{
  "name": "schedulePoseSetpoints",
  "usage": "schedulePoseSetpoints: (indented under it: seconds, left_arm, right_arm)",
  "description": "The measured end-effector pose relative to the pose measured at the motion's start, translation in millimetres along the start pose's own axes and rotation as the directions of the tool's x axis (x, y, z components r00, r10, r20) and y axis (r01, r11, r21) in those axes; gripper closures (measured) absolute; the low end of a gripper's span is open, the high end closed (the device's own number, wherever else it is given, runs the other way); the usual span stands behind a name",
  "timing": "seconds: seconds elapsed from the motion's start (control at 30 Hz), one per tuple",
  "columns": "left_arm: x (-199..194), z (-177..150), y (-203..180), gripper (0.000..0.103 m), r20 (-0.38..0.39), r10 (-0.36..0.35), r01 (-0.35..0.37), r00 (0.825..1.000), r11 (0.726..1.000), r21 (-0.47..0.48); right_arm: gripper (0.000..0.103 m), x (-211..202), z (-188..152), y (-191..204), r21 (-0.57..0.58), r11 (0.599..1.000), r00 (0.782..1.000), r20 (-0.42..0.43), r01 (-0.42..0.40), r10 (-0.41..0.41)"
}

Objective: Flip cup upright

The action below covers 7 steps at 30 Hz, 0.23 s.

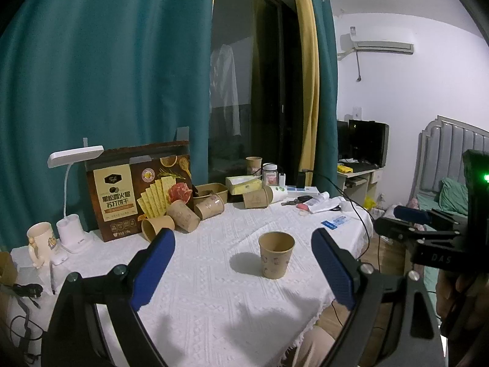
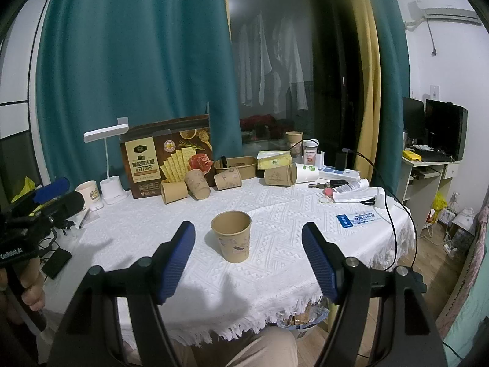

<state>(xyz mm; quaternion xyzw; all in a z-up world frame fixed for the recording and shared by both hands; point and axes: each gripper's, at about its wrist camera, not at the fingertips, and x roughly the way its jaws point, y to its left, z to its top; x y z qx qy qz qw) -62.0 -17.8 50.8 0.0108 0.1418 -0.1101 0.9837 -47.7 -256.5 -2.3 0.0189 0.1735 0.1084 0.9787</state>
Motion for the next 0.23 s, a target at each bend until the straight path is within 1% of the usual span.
schedulePoseSetpoints:
  seconds: [0.23]
  left_arm:
    - [2.8,0.9,-7.6,0.012,-0.004,-0.012,0.012,1.000,1.000,0.014]
  right_arm:
    - [0.033,-0.5,-5.9,-1.3,0.005,1.000,1.000,-0.002,0.001,-0.001]
